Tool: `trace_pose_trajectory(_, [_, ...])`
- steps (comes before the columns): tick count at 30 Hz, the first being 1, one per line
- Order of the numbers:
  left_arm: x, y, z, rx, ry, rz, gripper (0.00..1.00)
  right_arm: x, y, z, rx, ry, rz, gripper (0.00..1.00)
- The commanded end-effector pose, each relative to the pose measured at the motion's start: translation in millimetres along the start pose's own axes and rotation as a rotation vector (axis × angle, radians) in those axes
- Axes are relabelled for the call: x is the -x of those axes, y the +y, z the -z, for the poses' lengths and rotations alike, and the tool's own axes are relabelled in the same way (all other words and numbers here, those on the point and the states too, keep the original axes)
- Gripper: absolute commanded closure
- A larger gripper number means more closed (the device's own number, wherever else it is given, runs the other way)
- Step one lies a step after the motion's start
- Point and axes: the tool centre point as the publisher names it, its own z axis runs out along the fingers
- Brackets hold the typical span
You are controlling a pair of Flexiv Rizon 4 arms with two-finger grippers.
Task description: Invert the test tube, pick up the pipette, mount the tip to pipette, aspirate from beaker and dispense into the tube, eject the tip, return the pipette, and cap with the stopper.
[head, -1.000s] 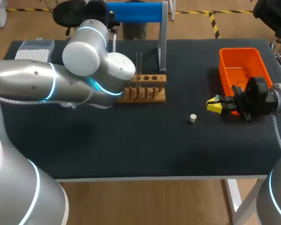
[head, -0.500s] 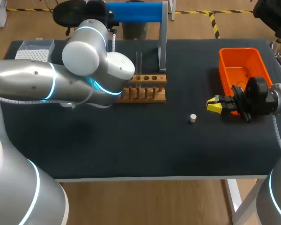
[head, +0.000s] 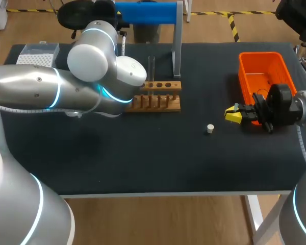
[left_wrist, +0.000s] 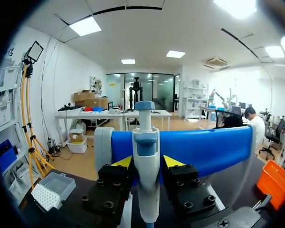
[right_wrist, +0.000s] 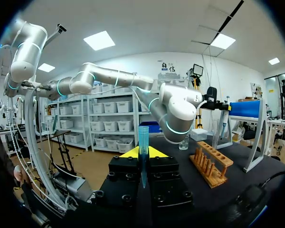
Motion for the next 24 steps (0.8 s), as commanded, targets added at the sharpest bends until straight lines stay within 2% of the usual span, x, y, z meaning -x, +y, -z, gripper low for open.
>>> trace_pose_trajectory(1, [-1.4,1.2,-4.0,-0.002,-0.003,0.002,1.0,-0.6,0.1,-0.6,-0.001,-0.003,0.001,1.0])
trace_pose_trajectory(6, [-1.2,-1.8,-3.0,-0.005,-0.004,0.003,1.0,-0.6,0.1,-0.6,-0.001,-0.003,0.001,1.0])
trace_pose_trajectory(17, [-2.1,-40.8,4.9,-0.061,-0.004,-0.032,1.0,-0.6,0.1,-0.6,-0.001,-0.003,0.001,1.0])
trace_pose_trajectory(24, [-3.6,-50.4,9.0,-0.057,0.004,-0.054,1.0,-0.6,0.1,-0.6,-0.001,-0.003,0.001,1.0])
